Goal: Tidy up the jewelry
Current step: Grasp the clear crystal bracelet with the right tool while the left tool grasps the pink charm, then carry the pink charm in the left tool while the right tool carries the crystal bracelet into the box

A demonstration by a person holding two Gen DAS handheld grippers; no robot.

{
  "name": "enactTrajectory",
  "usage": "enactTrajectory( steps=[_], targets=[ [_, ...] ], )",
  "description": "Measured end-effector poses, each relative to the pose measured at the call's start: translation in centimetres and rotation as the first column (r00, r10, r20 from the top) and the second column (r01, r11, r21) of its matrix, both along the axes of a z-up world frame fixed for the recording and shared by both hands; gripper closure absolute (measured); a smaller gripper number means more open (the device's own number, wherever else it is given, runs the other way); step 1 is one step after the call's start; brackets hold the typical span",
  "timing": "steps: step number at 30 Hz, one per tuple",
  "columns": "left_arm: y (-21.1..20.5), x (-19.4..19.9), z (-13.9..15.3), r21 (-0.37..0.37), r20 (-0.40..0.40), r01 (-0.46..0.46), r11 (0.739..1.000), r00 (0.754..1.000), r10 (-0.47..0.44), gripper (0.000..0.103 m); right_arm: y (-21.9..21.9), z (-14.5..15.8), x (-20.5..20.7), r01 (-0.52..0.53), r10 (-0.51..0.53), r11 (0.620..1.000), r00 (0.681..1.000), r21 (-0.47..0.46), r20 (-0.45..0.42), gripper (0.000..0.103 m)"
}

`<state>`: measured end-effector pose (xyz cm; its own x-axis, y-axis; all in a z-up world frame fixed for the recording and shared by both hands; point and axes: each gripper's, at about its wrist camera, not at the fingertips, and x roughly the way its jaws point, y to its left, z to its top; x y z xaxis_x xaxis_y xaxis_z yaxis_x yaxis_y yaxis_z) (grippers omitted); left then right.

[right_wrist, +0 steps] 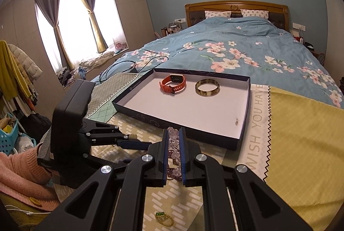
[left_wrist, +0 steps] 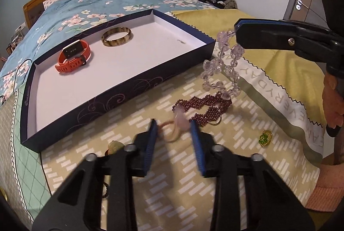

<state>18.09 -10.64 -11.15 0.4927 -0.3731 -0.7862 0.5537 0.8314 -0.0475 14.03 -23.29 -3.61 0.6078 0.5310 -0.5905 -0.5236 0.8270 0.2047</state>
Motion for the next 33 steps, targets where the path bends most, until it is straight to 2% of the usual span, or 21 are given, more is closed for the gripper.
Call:
enactTrajectory(
  steps=[1,4,14,24,33],
  targets=[
    [0.0,-0.1,0.0,-0.001,0.000,0.001,1.000,1.000,-0.001,0.092,0.0,-0.1,0.0,0.001,-0.001,1.000,1.000,0.001,-0.003,0.095],
    [0.0,-0.4,0.1,-0.014,-0.007,0.007,1.000,1.000,-0.007,0.099,-0.1,-0.1,0.1,0.003,-0.003,1.000,1.000,0.004,-0.007,0.095],
    [1.3,-0.9,0.7,-0.083,-0.017,-0.023,0.996,1.000,0.021,0.099,-0.3,0.0,0.6,0.007,-0.007,1.000,1.000,0.014,-0.004,0.095],
    [3.0,-1.8,3.4,-0.131,0.046,-0.057,0.990,0.997,0.063,0.099,-0.1,1.0,1.1,0.005,-0.006,1.000,1.000,0.023,0.019,0.095],
    [4.6,-1.1,5.5,-0.141,0.097,-0.092,0.986,0.990,0.106,0.099,0.5,2.3,2.4,0.000,-0.003,0.999,0.999,0.053,0.042,0.095]
  ],
)
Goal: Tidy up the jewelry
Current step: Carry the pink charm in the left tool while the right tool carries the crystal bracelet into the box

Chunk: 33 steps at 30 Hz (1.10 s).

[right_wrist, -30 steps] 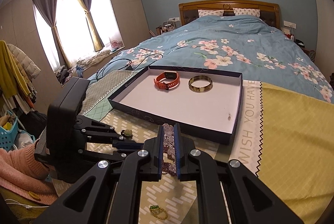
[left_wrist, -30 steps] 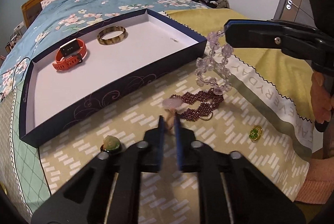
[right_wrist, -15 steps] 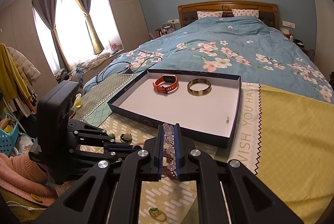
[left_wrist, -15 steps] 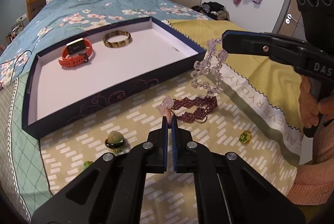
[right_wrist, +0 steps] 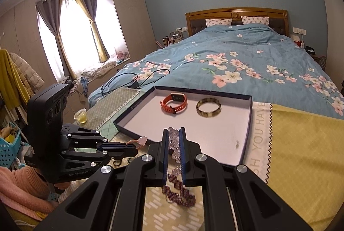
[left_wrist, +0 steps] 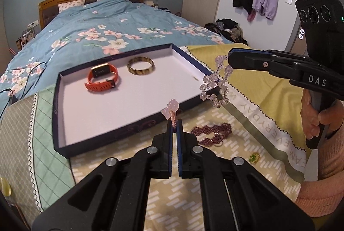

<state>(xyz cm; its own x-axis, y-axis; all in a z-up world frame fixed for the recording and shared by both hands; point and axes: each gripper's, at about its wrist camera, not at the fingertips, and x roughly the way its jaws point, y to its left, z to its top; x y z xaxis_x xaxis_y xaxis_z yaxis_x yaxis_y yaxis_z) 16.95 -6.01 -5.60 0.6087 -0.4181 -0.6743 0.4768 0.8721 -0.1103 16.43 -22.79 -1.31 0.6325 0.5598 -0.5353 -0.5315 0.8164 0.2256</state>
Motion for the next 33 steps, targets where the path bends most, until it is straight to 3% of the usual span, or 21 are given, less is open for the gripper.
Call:
enactTrajectory(
  steps=[14,33],
  targets=[
    [1.5,1.9,0.4,0.021,0.013,-0.043,0.999,0.999,0.042,0.099,1.1,0.7,3.7,0.021,-0.021,1.000,1.000,-0.002,0.006,0.095],
    [2.8,6.0,-0.8,0.076,-0.011,-0.084,0.994,0.996,0.085,0.099,3.3,-1.4,9.2,0.057,-0.058,0.998,0.996,-0.018,-0.067,0.095]
  ],
)
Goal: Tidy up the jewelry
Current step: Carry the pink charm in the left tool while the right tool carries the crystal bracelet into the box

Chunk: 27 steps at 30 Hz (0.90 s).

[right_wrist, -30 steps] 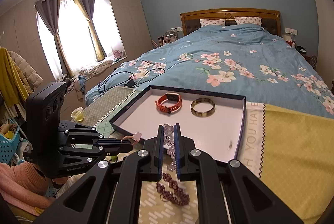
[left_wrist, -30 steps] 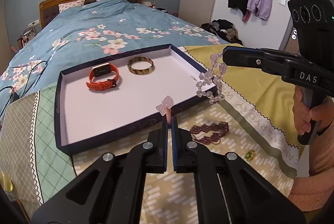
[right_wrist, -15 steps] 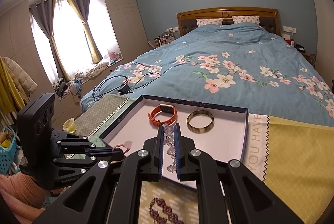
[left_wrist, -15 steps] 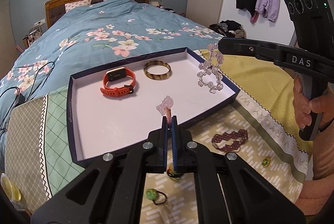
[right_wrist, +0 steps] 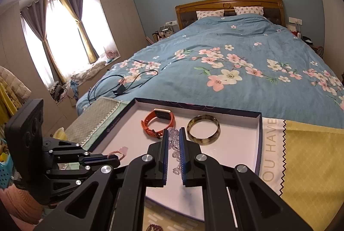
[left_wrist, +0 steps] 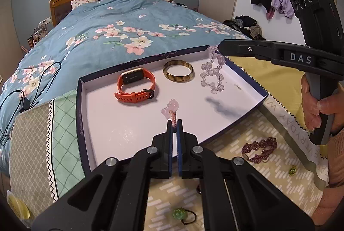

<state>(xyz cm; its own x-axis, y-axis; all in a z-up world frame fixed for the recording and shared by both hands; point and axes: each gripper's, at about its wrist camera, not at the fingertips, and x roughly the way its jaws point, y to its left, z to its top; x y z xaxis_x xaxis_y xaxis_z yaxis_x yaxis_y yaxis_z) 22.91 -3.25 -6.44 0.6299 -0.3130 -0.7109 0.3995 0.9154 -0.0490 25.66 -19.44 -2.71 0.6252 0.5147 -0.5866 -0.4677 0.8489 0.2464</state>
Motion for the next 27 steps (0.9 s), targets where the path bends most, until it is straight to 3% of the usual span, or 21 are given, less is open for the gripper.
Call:
enactTrajectory(
  steps=[15,20,27],
  targets=[
    [0.3,2.1,-1.2,0.030,-0.019,-0.025,0.999,0.999,0.026,0.099,1.1,-1.0,2.2,-0.002,0.003,0.999,0.999,0.038,-0.042,0.095],
    [0.6,2.8,-1.8,0.039,-0.034,-0.035,0.999,0.999,0.036,0.099,0.9,-2.4,3.3,0.019,-0.014,0.999,0.995,0.050,-0.098,0.095],
    [0.8,3.5,-2.5,0.049,-0.051,-0.040,0.998,0.998,0.043,0.099,-0.2,-3.1,3.6,0.066,-0.064,0.998,0.991,0.011,-0.118,0.095]
  ],
)
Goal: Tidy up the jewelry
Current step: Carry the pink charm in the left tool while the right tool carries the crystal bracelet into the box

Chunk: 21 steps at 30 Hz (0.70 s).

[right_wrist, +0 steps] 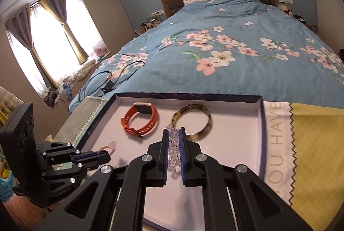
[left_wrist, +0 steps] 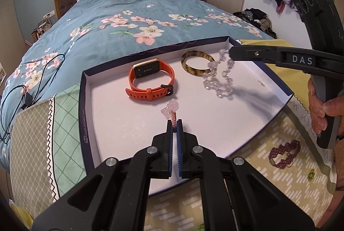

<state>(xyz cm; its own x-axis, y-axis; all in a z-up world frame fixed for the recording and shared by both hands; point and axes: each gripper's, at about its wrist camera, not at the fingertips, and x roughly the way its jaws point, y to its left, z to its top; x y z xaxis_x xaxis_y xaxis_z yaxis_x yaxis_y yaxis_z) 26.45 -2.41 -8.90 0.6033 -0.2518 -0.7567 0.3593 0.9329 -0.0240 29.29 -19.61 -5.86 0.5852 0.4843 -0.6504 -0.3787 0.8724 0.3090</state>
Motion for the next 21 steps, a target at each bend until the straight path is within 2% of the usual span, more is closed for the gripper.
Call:
enactTrajectory(
  steps=[13,17,21],
  targets=[
    [-0.1,1.9,-1.2,0.065,-0.033,-0.014,0.998,0.999,0.017,0.099,-0.3,-1.4,0.5,0.018,-0.021,0.998,0.999,-0.059,-0.041,0.093],
    [0.0,2.3,-1.2,0.059,-0.032,-0.030,0.998,0.999,0.032,0.098,-0.2,-1.4,0.4,0.021,-0.024,0.998,0.999,-0.064,-0.037,0.092],
    [0.2,2.4,-1.1,0.056,-0.027,-0.053,0.997,0.998,0.055,0.093,-0.4,-1.2,0.2,0.040,-0.042,0.996,0.999,-0.081,-0.022,0.083]
  ],
)
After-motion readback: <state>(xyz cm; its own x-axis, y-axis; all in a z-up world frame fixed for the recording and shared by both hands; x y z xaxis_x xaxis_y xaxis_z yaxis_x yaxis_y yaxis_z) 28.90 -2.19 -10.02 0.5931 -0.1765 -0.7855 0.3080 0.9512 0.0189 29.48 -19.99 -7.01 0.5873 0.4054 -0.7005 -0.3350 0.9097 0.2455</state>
